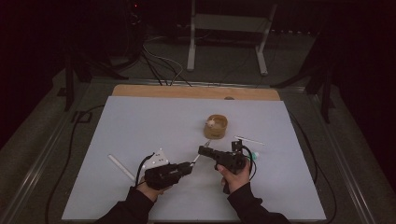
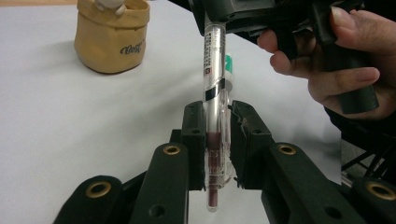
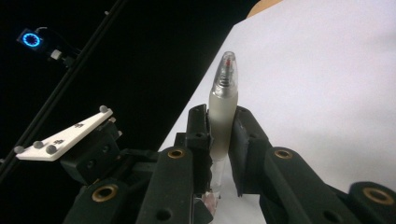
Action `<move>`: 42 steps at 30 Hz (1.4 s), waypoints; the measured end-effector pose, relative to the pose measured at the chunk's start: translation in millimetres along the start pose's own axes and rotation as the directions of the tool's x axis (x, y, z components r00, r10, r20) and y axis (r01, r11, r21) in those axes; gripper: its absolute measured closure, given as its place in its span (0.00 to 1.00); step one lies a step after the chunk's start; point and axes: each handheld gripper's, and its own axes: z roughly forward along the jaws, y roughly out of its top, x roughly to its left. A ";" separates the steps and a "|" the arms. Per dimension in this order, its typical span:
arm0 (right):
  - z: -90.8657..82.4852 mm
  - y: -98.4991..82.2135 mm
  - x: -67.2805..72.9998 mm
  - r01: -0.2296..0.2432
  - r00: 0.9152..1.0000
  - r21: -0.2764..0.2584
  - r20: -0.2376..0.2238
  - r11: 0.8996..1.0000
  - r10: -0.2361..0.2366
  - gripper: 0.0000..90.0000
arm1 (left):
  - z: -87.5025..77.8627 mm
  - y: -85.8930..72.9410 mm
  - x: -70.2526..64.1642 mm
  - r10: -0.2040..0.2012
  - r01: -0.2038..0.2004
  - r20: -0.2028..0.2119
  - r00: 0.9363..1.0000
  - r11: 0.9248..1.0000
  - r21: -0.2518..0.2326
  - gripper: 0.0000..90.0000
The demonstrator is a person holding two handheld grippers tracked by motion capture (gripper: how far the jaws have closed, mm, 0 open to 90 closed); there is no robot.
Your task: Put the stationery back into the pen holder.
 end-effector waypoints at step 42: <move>-13.4 30.7 37.3 0.447 0.885 0.053 0.118 0.893 -0.450 0.89 | -8.1 3.5 -1.1 0.107 -0.099 -0.070 0.992 0.989 0.107 0.13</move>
